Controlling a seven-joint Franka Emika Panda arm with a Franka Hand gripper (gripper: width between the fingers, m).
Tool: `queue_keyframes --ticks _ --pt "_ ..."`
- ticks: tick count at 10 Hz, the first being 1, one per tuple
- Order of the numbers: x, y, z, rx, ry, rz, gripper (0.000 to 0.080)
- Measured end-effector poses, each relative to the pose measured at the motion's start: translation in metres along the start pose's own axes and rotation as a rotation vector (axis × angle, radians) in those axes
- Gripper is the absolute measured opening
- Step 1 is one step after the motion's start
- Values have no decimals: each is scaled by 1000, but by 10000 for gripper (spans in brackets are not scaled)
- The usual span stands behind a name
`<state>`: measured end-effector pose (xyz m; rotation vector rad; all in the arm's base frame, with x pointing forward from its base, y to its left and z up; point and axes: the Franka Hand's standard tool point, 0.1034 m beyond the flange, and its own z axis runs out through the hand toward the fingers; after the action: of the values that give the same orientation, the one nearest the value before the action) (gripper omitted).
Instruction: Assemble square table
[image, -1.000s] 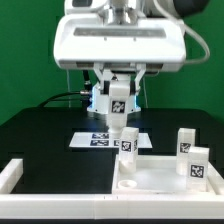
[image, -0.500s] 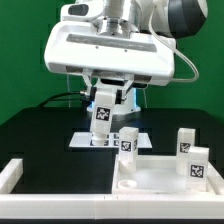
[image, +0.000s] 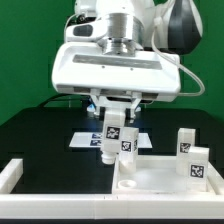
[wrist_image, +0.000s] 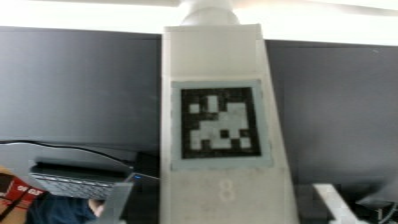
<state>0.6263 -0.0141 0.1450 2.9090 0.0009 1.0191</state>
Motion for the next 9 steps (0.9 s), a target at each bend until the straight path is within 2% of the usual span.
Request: queue_keyframes --ticks 2,3,6,7,8,9 --pt "7 -30 -9 47 -21 35 291" --pt "5 -23 -7 33 -17 31 291" --pt "2 -20 -5 30 -25 35 291" --pt "-3 -3 -1 15 -11 -48 291" --pt "-13 13 9 36 -18 -76 291" --pt "-21 8 16 73 -17 -57 291"
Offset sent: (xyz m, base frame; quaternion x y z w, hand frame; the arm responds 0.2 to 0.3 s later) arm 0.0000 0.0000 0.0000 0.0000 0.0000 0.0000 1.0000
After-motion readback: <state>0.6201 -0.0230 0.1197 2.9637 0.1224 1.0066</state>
